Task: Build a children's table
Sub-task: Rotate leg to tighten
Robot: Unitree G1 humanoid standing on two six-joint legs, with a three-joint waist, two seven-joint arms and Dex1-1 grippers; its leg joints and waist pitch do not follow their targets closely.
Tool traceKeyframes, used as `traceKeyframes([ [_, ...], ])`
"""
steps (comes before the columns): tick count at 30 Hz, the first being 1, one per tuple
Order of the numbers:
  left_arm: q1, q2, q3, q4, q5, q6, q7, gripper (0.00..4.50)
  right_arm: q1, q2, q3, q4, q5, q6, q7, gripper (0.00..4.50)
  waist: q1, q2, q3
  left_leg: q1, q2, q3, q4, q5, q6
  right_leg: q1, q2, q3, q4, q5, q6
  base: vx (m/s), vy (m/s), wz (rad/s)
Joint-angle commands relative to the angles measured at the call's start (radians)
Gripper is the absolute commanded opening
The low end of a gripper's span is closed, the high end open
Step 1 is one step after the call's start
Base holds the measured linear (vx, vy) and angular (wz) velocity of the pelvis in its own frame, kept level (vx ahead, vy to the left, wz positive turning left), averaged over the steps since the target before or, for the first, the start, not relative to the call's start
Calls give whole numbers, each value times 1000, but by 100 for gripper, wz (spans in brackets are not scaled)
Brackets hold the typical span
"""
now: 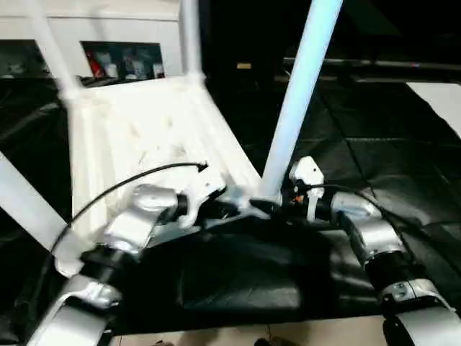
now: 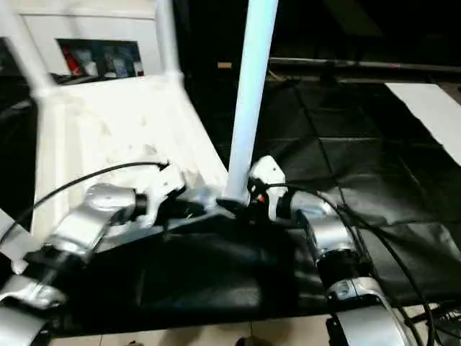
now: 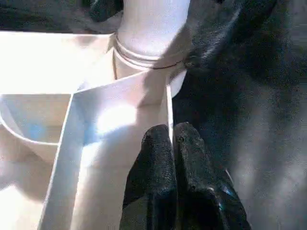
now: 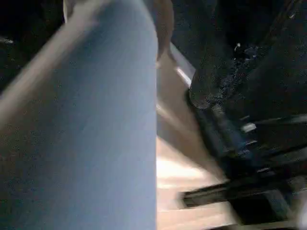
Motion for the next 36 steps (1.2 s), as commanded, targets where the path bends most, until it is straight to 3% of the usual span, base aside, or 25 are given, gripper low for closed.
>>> traceKeyframes([
  [1, 24, 15, -77, -30, -15, 33, -107, 0, 20, -32, 20, -40, 11, 19, 70, 377, 2, 13, -56, -8, 2, 23, -64, -172, 105, 66, -35, 45, -56, -130, -280, 0, 0, 0],
  [3, 23, 43, -85, -47, -24, 47, -154, 0, 33, -58, 32, -57, 1, 21, 109, 377, 12, 16, -55, -5, 5, 24, -64, -168, 96, 65, -36, 46, -57, -143, -278, 0, 0, 0],
  [7, 17, 66, -79, -41, -26, 43, -184, 0, 49, -81, 49, -79, -6, 31, 151, 377, 13, 7, -54, -14, 2, 22, -64, -163, 80, 72, -36, 46, -57, -169, -257, 0, 0, 0],
  [10, 15, 80, -76, -38, -26, 46, -191, 0, 53, -86, 59, -95, 6, 46, 174, 377, 14, 7, -55, -15, 1, 21, -64, -158, 79, 72, -38, 47, -58, -187, -246, 0, 0, 0],
  [11, 15, 83, -74, -41, -29, 50, -188, 0, 53, -85, 60, -97, 8, 50, 176, 352, 13, 7, -56, -15, 0, 21, -63, -152, 79, 72, -37, 47, -57, -183, -245, 0, 0, 0],
  [18, 31, 80, -60, -56, -38, 57, -164, 0, 61, -43, 64, -98, 19, 66, 157, 297, 13, 9, -57, -15, 1, 21, -63, -136, 76, 71, -38, 46, -54, -162, -251, 0, 0, 0],
  [19, 32, 76, -56, -57, -38, 57, -153, 0, 65, -37, 62, -98, 19, 66, 147, 291, 14, 13, -57, -14, 1, 20, -63, -136, 74, 71, -38, 46, -54, -160, -252, 0, 0, 0],
  [22, 34, 39, -32, -47, -34, 54, -64, 0, 74, 14, 27, -76, 20, 51, 37, 261, 11, 10, -55, -14, 1, 21, -64, -151, 68, 70, -38, 47, -57, -174, -249, 0, 0, 0],
  [24, 31, 19, -23, -30, -20, 41, -3, 0, 69, 50, 6, -41, 1, 47, -71, 253, 8, 13, -48, -14, -2, 18, -69, -220, 40, 66, -38, 45, -70, -307, -205, 0, 0, 0],
  [27, 28, -18, -13, -10, 0, 40, 85, 0, 67, 100, -8, 4, -34, 31, -212, 250, -5, 13, -46, -13, -7, 16, -70, -262, 24, 62, -36, 43, -84, -409, -155, 0, 0, 0],
  [28, 28, -34, -10, -5, 6, 45, 115, 0, 62, 119, -14, 26, -49, 35, -276, 250, -5, 13, -46, -13, -7, 16, -70, -262, 24, 62, -36, 43, -84, -409, -155, 0, 0, 0],
  [32, 14, -116, 0, 23, 41, 63, 260, 0, 27, 211, -66, 109, -62, 77, -539, 250, -20, 10, -42, -12, -13, 9, -71, -302, 16, 57, -37, 35, -99, -543, -93, 0, 0, 0],
  [33, 7, -145, 6, 35, 48, 66, 309, 0, 13, 237, -86, 139, -61, 87, -618, 250, -21, 3, -43, -12, -16, 9, -68, -292, 18, 53, -37, 35, -100, -563, -80, 0, 0, 0],
  [34, 6, -149, 7, 37, 50, 67, 316, 0, 11, 241, -90, 144, -61, 89, -630, 250, -23, 6, -40, -10, -16, 9, -69, -299, 15, 49, -36, 33, -105, -581, -76, 0, 0, 0],
  [36, 0, -202, 9, 41, 61, 76, 394, 0, -22, 289, -108, 202, -68, 100, -751, 250, -28, 2, -43, -10, -15, 7, -69, -313, 21, 47, -38, 27, -111, -594, -58, 0, 0, 0],
])
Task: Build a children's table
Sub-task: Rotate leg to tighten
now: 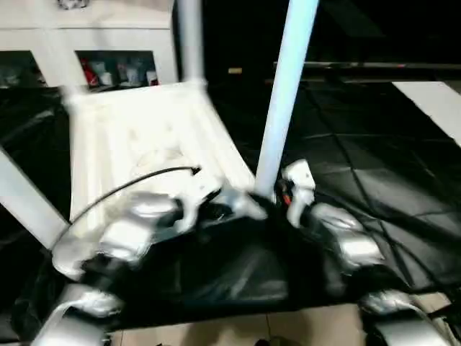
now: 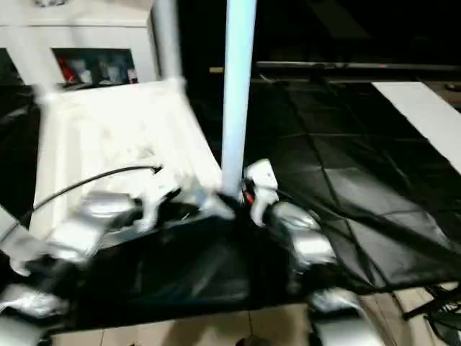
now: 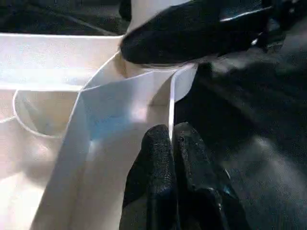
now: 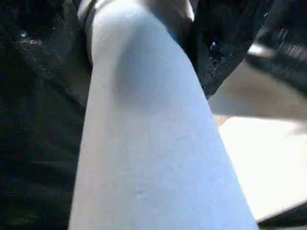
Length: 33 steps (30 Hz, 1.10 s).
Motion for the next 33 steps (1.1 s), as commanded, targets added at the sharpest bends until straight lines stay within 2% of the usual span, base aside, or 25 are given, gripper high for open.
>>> traceKeyframes([
  [1, 1, -67, -44, 6, 7, 13, 51, 0, -13, 55, 27, 82, -39, 39, -98, 250, -1, 1, -43, -18, -12, 10, -78, -314, 27, 42, -37, 27, -110, -582, -65, 0, 0, 0],
  [3, 2, -78, -49, 3, 13, 12, 59, 0, -21, 65, 32, 92, -47, 34, -111, 250, -3, 1, -44, -17, -11, 10, -79, -326, 31, 41, -36, 27, -110, -555, -70, 0, 0, 0],
  [4, 3, -85, -53, 1, 14, 11, 57, 0, -27, 72, 41, 92, -55, 21, -104, 250, -4, -4, -44, -18, -11, 11, -80, -328, 35, 41, -36, 27, -110, -548, -72, 0, 0, 0],
  [5, 3, -92, -58, 1, 16, 8, 53, 0, -31, 83, 48, 87, -51, 2, -74, 250, -4, -6, -43, -21, -11, 11, -81, -328, 40, 41, -37, 29, -109, -539, -76, 0, 0, 0],
  [6, 3, -95, -61, 3, 17, 3, 50, 0, -34, 90, 51, 86, -46, -10, -47, 285, -5, -3, -44, -23, -9, 10, -82, -328, 45, 42, -38, 31, -106, -523, -84, 0, 0, 0],
  [7, 5, -89, -62, 1, 17, -1, 40, 0, -34, 87, 56, 81, -47, -19, -27, 306, -7, -8, -44, -23, -9, 11, -82, -328, 47, 41, -38, 31, -106, -519, -85, 0, 0, 0],
  [10, 9, -78, -62, -4, 13, -4, 28, 0, -35, 84, 60, 76, -45, -26, -2, 324, -6, -6, -43, -24, -10, 12, -82, -324, 51, 41, -38, 33, -106, -518, -92, 0, 0, 0],
  [11, 14, -57, -63, -12, 9, -7, 0, 0, -37, 64, 73, 62, -43, -32, 52, 330, -5, -1, -44, -24, -10, 12, -82, -323, 52, 42, -39, 34, -106, -517, -95, 0, 0, 0],
  [12, 15, -48, -64, -15, 6, -8, -13, 0, -36, 53, 79, 55, -42, -36, 76, 348, -6, -3, -46, -27, -9, 11, -82, -317, 54, 45, -40, 34, -105, -507, -96, 0, 0, 0],
  [14, 16, -14, -69, -21, 1, -19, -67, 0, -30, 9, 97, 25, -35, -49, 176, 348, -4, -3, -49, -34, -6, 11, -83, -283, 63, 51, -40, 37, -96, -443, -115, 0, 0, 0],
  [15, 17, 9, -72, -25, -5, -22, -106, 0, -22, -24, 105, 1, -22, -55, 254, 348, -4, 1, -50, -36, -4, 13, -81, -253, 72, 54, -39, 40, -87, -376, -146, 0, 0, 0],
  [16, 17, 9, -72, -25, -5, -22, -106, 0, -22, -24, 105, 1, -22, -55, 254, 348, -4, 1, -50, -36, -4, 13, -81, -253, 72, 54, -39, 40, -87, -376, -146, 0, 0, 0],
  [17, 16, 30, -73, -27, -9, -28, -140, 0, -13, -57, 112, -22, -13, -65, 322, 348, -2, 7, -52, -34, -4, 14, -78, -241, 74, 54, -38, 41, -82, -333, -168, 0, 0, 0],
  [18, 16, 52, -75, -30, -17, -40, -181, 0, -3, -89, 116, -47, -7, -74, 392, 348, 0, 2, -56, -33, -2, 17, -75, -219, 85, 58, -38, 42, -76, -273, -192, 0, 0, 0],
  [19, 16, 59, -76, -30, -20, -40, -194, 0, -1, -98, 115, -52, -7, -76, 410, 348, 4, 13, -58, -29, -3, 19, -72, -185, 96, 58, -38, 44, -68, -204, -222, 60, -3, 6],
  [20, 13, 75, -77, -29, -25, -48, -224, 0, 7, -127, 118, -76, 2, -77, 464, 348, 4, 13, -61, -29, -2, 20, -70, -145, 106, 60, -35, 44, -60, -129, -252, 60, -3, 6],
  [22, 11, 86, -78, -28, -28, -53, -245, 0, 13, -147, 120, -92, 8, -78, 502, 348, 7, 9, -65, -31, -3, 21, -67, -103, 121, 67, -34, 43, -52, -65, -273, 29, -2, 2],
  [23, 6, 115, -83, -25, -35, -59, -300, 0, 33, -199, 129, -141, 36, -60, 607, 348, 19, 13, -64, -25, -4, 23, -65, -85, 144, 68, -33, 42, -50, -25, -291, 0, 0, 0],
  [24, 5, 128, -85, -27, -45, -55, -337, 0, 44, -226, 136, -163, 47, -52, 654, 348, 21, 12, -64, -24, -2, 24, -64, -83, 151, 67, -33, 43, -48, -17, -294, 0, 0, 0],
  [25, 5, 142, -89, -32, -56, -49, -373, 0, 54, -249, 140, -180, 54, -45, 693, 348, 27, 25, -61, -21, -2, 24, -66, -90, 154, 65, -34, 43, -51, -16, -302, 0, 0, 0],
  [26, 6, 150, -91, -36, -63, -46, -396, 0, 60, -261, 141, -189, 57, -42, 714, 348, 33, 21, -62, -20, -1, 24, -66, -98, 150, 68, -34, 43, -49, -22, -305, 0, 0, 0],
  [28, 10, 180, -109, -63, -85, -17, -465, 0, 73, -286, 146, -208, 56, -46, 744, 348, 38, 22, -61, -21, 0, 24, -67, -100, 141, 69, -35, 43, -48, -30, -305, 0, 0, 0],
  [29, 12, 193, -117, -74, -95, -8, -495, 0, 80, -298, 149, -223, 62, -38, 763, 348, 44, 24, -59, -20, 3, 24, -69, -118, 124, 69, -34, 42, -50, -51, -302, 0, 0, 0],
  [30, 13, 201, -121, -81, -100, -5, -515, 0, 85, -306, 150, -235, 67, -31, 780, 348, 44, 23, -59, -20, 2, 25, -70, -125, 119, 70, -34, 42, -50, -61, -301, 0, 0, 0],
  [33, 9, 206, -118, -77, -105, -4, -526, 0, 99, -330, 164, -265, 72, -10, 829, 348, 50, 23, -57, -19, 3, 25, -70, -158, 100, 69, -36, 43, -55, -116, -286, 0, 0, 0],
])
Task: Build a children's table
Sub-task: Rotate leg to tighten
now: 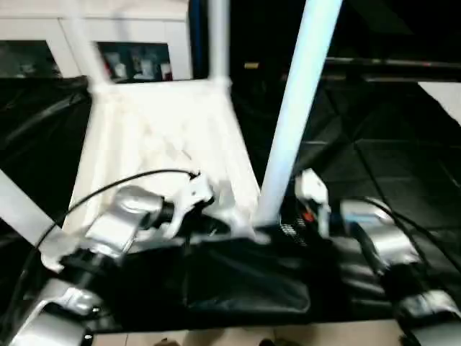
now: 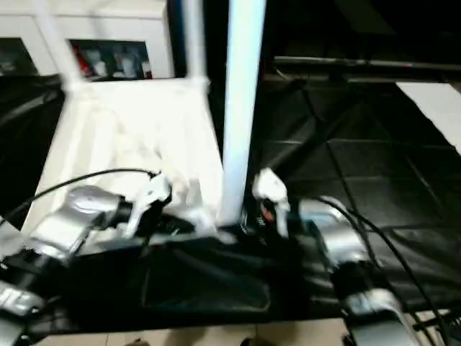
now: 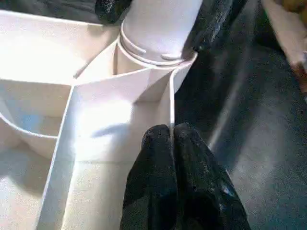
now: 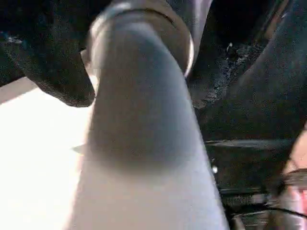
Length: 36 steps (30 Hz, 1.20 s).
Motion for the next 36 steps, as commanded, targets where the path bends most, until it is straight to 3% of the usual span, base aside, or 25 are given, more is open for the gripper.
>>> traceKeyframes([
  [1, 5, -4, -39, -12, -2, 9, -42, 0, 6, -18, 17, -37, 5, 13, 32, 348, 2, 14, -58, -10, 3, 24, -65, -163, 89, 70, -36, 43, -56, -135, -272, 0, 0, 0],
  [6, 2, 9, -35, -11, -8, 12, -55, 0, 10, -24, 25, -59, 16, 45, 53, 315, 2, 1, -59, -15, -1, 22, -63, -144, 82, 74, -37, 44, -56, -174, -244, 0, 0, 0],
  [9, 3, 11, -32, -10, -9, 12, -47, 0, 10, -19, 28, -58, 16, 49, 56, 281, 2, 4, -61, -15, 0, 21, -62, -124, 84, 72, -37, 44, -53, -155, -247, 0, 0, 0],
  [11, 9, 2, -24, -5, 2, 1, -6, 0, 18, -3, 26, -64, 23, 61, 40, 263, 2, -2, -61, -16, -1, 22, -61, -110, 89, 72, -37, 44, -51, -142, -249, 0, 0, 0],
  [13, 10, -2, -20, -1, 6, -4, 9, 0, 19, 4, 23, -62, 26, 63, 30, 239, 3, 0, -61, -16, -2, 22, -61, -112, 88, 72, -38, 44, -53, -154, -245, 0, 0, 0],
  [19, 8, -71, 19, 33, 38, -23, 177, 0, 0, 108, -16, 53, -35, 65, -258, 206, -4, 1, -49, -13, -5, 20, -69, -210, 40, 62, -39, 43, -74, -346, -177, 0, 0, 0],
  [20, 5, -107, 27, 51, 61, -24, 265, 0, -10, 160, -35, 103, -65, 72, -413, 202, -10, 1, -49, -17, -6, 15, -71, -220, 25, 66, -39, 41, -75, -390, -153, 0, 0, 0],
  [21, 5, -107, 27, 51, 61, -24, 265, 0, -10, 160, -35, 103, -65, 72, -413, 202, -10, 1, -49, -17, -6, 15, -71, -220, 25, 66, -39, 41, -75, -390, -153, 0, 0, 0],
  [23, 0, -146, 30, 67, 78, -21, 342, 0, -24, 221, -67, 144, -71, 88, -569, 200, -28, -2, -44, -13, -13, 10, -74, -302, 12, 59, -39, 32, -95, -534, -89, 0, 0, 0],
  [24, 0, -151, 30, 69, 80, -21, 349, 0, -26, 228, -71, 148, -71, 89, -585, 199, -29, -2, -45, -12, -14, 8, -73, -307, 12, 59, -41, 31, -98, -553, -78, 0, 0, 0],
  [26, -15, -213, 33, 95, 98, -13, 448, 0, -62, 299, -114, 220, -82, 99, -798, 198, -38, -11, -47, -15, -15, 7, -74, -300, 17, 54, -39, 29, -103, -569, -60, 0, 0, 0],
  [28, -22, -241, 31, 104, 106, -16, 487, 0, -85, 338, -131, 256, -80, 104, -891, 198, -42, -8, -45, -11, -17, 3, -74, -320, 11, 50, -40, 23, -108, -601, -47, 0, 0, 0],
  [32, -24, -265, 29, 96, 103, -10, 499, 0, -106, 377, -119, 274, -93, 87, -916, 198, -52, -6, -46, -10, -14, 0, -78, -368, 22, 47, -38, 20, -113, -563, -52, 0, 0, 0],
  [33, -25, -269, 28, 94, 103, -11, 495, 0, -110, 385, -110, 271, -98, 74, -898, 198, -52, 0, -47, -9, -14, -1, -79, -371, 24, 47, -38, 21, -111, -551, -58, 0, 0, 0],
  [34, -26, -268, 24, 94, 103, -14, 483, 0, -111, 388, -101, 266, -100, 62, -870, 233, -54, -2, -46, -10, -12, 0, -80, -372, 29, 47, -37, 23, -110, -530, -69, 0, 0, 0],
  [35, -27, -268, 22, 93, 102, -16, 475, 0, -112, 390, -95, 261, -101, 53, -851, 233, -55, -2, -47, -10, -11, 1, -80, -374, 31, 48, -37, 23, -109, -521, -76, 0, 0, 0],
  [36, -30, -259, 16, 96, 105, -24, 449, 0, -112, 385, -78, 250, -108, 25, -789, 268, -56, -10, -48, -14, -10, 2, -81, -362, 37, 51, -39, 27, -105, -490, -92, 0, 0, 0],
])
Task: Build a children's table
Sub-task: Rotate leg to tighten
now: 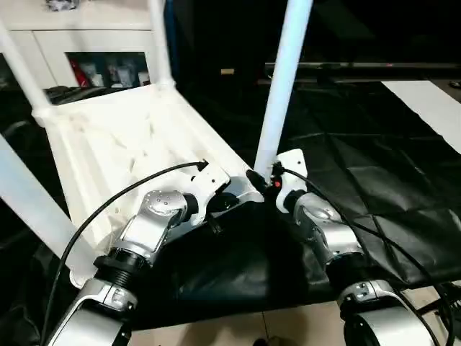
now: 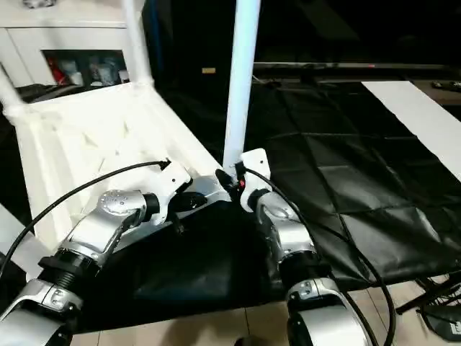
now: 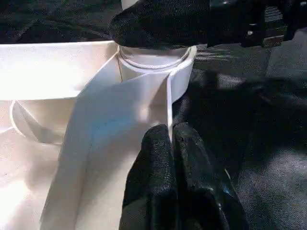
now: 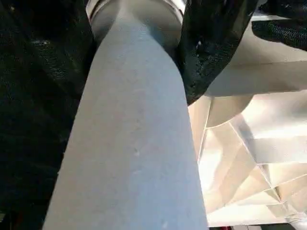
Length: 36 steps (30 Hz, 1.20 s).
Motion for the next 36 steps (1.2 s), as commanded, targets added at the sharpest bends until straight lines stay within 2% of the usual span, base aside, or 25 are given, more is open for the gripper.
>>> traceKeyframes([
  [1, -6, -36, -61, -6, -16, -13, -70, 0, 5, 35, 69, 33, -13, 8, 100, 270, 6, 2, -42, -23, -7, 10, -87, -365, 43, 45, -40, 32, -93, -486, -100, 0, 0, 0],
  [2, -7, -33, -61, -4, -15, -14, -74, 0, 5, 31, 72, 32, -16, 4, 108, 276, 7, 6, -43, -26, -7, 10, -88, -349, 47, 48, -40, 35, -88, -457, -113, 0, 0, 0],
  [3, -4, -5, -60, -1, -16, -16, -99, 0, 1, 3, 70, 32, -10, -1, 154, 288, 10, 3, -46, -22, -5, 14, -86, -319, 53, 47, -40, 39, -82, -404, -141, 0, 0, 0],
  [5, 3, 21, -64, -8, -17, -11, -125, 0, 0, -32, 77, 23, -3, -4, 215, 311, 10, 4, -47, -25, -4, 16, -86, -295, 59, 51, -40, 42, -76, -362, -160, 0, 0, 0],
  [6, 8, 36, -65, -13, -17, -7, -140, 0, 2, -59, 90, 12, -1, -10, 268, 316, 13, 11, -50, -23, -3, 18, -83, -266, 63, 52, -40, 43, -69, -309, -183, 0, 0, 0],
  [8, 13, 56, -68, -20, -21, 1, -169, 0, 8, -100, 110, -9, 3, -3, 352, 316, 14, 6, -53, -22, -3, 23, -79, -233, 78, 55, -37, 44, -64, -242, -213, 35, -16, 5],
  [9, 17, 75, -74, -23, -24, 0, -200, 0, 14, -141, 130, -29, 4, 7, 433, 316, 18, 3, -55, -25, -5, 27, -74, -188, 98, 60, -36, 46, -57, -191, -234, 0, 0, 0],
  [11, 20, 92, -79, -26, -27, 2, -229, 0, 22, -178, 144, -51, 6, 7, 509, 316, 27, 7, -57, -28, -5, 28, -70, -135, 113, 63, -37, 48, -48, -129, -252, 0, 0, 0],
  [13, 25, 107, -82, -34, -34, 8, -263, 0, 28, -211, 147, -73, 14, 10, 579, 316, 32, 4, -59, -29, -5, 28, -69, -113, 118, 67, -37, 47, -44, -103, -261, 0, 0, 0],
  [14, 29, 116, -85, -44, -43, 13, -290, 0, 32, -237, 149, -92, 24, 15, 629, 316, 35, 11, -57, -24, -3, 28, -71, -113, 119, 66, -35, 47, -46, -92, -270, 0, 0, 0],
  [20, 39, 155, -100, -81, -89, 14, -421, 0, 37, -316, 154, -134, 45, 35, 779, 316, 42, 15, -53, -18, 0, 29, -75, -180, 97, 64, -35, 46, -51, -173, -267, 0, 0, 0],
  [23, 45, 186, -111, -116, -120, 30, -493, 0, 45, -348, 163, -159, 65, 44, 845, 316, 48, 15, -54, -20, 1, 29, -74, -164, 95, 64, -35, 47, -49, -161, -265, 0, 0, 0],
  [24, 46, 199, -116, -127, -126, 41, -516, 0, 49, -357, 166, -166, 69, 44, 866, 316, 57, 10, -57, -18, 2, 29, -73, -156, 97, 67, -36, 46, -45, -154, -267, 0, 0, 0],
  [26, 47, 241, -132, -151, -133, 61, -578, 0, 58, -376, 173, -175, 73, 43, 917, 316, 66, 11, -57, -21, 4, 30, -72, -126, 107, 66, -35, 45, -39, -122, -275, 0, 0, 0],
  [29, 50, 254, -128, -150, -130, 54, -585, 0, 58, -374, 174, -168, 73, 48, 927, 316, 69, 8, -55, -22, 4, 31, -72, -126, 102, 64, -36, 45, -41, -140, -269, 0, 0, 0],
  [30, 52, 260, -123, -153, -133, 56, -588, 0, 58, -372, 174, -170, 76, 54, 932, 289, 71, 9, -54, -21, 3, 31, -72, -131, 98, 64, -36, 46, -42, -151, -266, 0, 0, 0],
  [33, 56, 265, -114, -154, -135, 58, -588, 0, 58, -368, 171, -178, 86, 73, 947, 277, 72, 4, -54, -22, 3, 30, -73, -137, 86, 65, -38, 46, -45, -182, -249, 0, 0, 0],
  [36, 58, 265, -111, -153, -140, 57, -577, 0, 59, -367, 173, -177, 91, 79, 949, 243, 72, 5, -56, -23, 1, 29, -72, -121, 83, 65, -38, 47, -43, -176, -242, 0, 0, 0],
])
